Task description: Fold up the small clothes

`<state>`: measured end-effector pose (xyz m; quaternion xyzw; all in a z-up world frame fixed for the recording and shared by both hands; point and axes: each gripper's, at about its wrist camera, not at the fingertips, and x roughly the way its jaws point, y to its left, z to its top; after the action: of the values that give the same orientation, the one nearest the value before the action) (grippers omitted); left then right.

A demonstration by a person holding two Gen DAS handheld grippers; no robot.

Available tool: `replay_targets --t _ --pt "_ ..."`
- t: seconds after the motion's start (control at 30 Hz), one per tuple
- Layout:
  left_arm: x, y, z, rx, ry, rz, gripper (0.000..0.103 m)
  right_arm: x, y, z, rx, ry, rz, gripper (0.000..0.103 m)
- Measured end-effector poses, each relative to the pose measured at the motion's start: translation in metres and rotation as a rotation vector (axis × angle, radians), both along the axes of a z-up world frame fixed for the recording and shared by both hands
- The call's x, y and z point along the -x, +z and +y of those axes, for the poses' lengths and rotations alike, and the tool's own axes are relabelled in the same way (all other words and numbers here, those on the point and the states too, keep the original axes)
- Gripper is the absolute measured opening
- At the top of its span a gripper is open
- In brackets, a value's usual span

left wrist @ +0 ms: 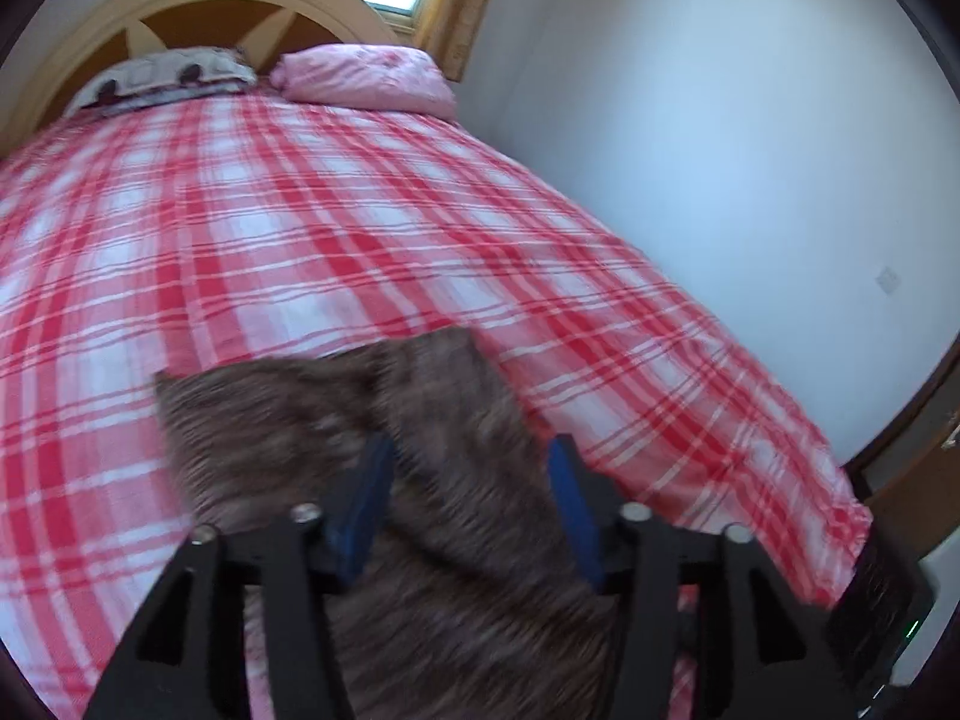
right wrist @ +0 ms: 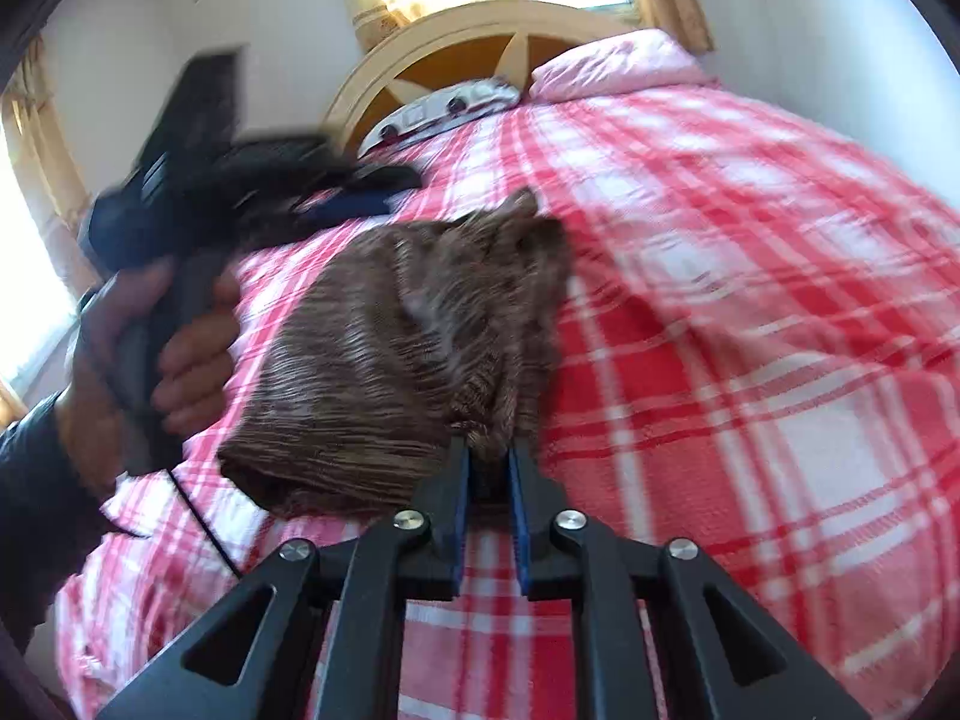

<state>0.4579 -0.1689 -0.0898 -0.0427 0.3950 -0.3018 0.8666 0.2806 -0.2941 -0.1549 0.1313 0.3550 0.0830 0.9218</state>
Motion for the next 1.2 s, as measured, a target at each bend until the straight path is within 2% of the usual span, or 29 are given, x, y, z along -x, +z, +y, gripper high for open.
replay_targets --t 0.07,0.1,0.17,0.2,0.23,0.3,0.4,0.43,0.47,0.53,0.6,0.7,0.83,0.93,1.03,1.1,1.13,1.2 --pt "0.018 -0.005 0.030 -0.001 0.030 -0.023 0.061 0.004 0.011 -0.001 0.031 -0.013 -0.046 0.023" --pt "0.023 -0.008 0.039 -0.014 0.055 -0.030 0.066 0.003 0.017 -0.002 0.035 -0.014 -0.069 0.027" --pt "0.034 -0.017 0.059 -0.017 0.096 -0.037 0.072 -0.003 0.031 -0.002 0.026 0.000 -0.108 0.062" --pt "0.037 -0.022 0.064 -0.034 0.118 -0.039 0.072 -0.009 0.037 -0.003 0.010 0.003 -0.128 0.069" --pt "0.039 -0.031 0.067 -0.056 0.137 -0.027 0.072 -0.019 0.042 -0.003 -0.022 0.020 -0.146 0.071" --pt "0.040 -0.046 0.063 -0.086 0.141 0.007 0.072 -0.048 0.045 0.001 -0.056 0.059 -0.109 0.071" --pt "0.049 -0.058 0.050 -0.178 0.122 -0.028 0.072 -0.096 0.038 0.007 -0.087 0.066 -0.026 0.070" --pt "0.054 -0.062 0.043 -0.218 0.112 -0.051 0.073 -0.113 0.033 0.009 -0.078 0.055 0.009 0.065" --pt "0.057 -0.065 0.041 -0.226 0.102 -0.054 0.074 -0.124 0.027 0.009 -0.070 0.040 0.038 0.043" --pt "0.061 -0.069 0.039 -0.242 0.093 -0.058 0.074 -0.146 0.010 0.008 -0.082 0.055 0.123 0.011" --pt "0.064 -0.068 0.042 -0.235 0.085 -0.065 0.076 -0.150 0.003 0.006 -0.028 0.025 0.145 0.009" --pt "0.067 -0.076 0.044 -0.244 0.066 -0.033 0.085 -0.142 -0.003 0.001 0.046 -0.015 0.131 0.007" --pt "0.064 -0.079 0.046 -0.233 0.064 0.006 0.088 -0.144 -0.017 -0.007 0.066 -0.036 0.174 0.007" --pt "0.065 -0.079 0.051 -0.210 0.062 0.009 0.088 -0.145 -0.010 -0.007 0.073 -0.047 0.192 0.008" --pt "0.068 -0.078 0.054 -0.195 0.068 0.005 0.088 -0.147 0.014 -0.003 0.133 -0.082 0.107 0.009" --pt "0.068 -0.079 0.053 -0.198 0.065 0.007 0.088 -0.146 0.034 0.002 0.093 -0.040 0.019 0.009" --pt "0.067 -0.079 0.053 -0.192 0.062 0.010 0.088 -0.149 0.042 0.008 0.049 0.018 -0.013 0.009" --pt "0.068 -0.077 0.058 -0.154 0.063 0.006 0.088 -0.164 0.046 0.024 0.006 0.122 -0.009 0.009"
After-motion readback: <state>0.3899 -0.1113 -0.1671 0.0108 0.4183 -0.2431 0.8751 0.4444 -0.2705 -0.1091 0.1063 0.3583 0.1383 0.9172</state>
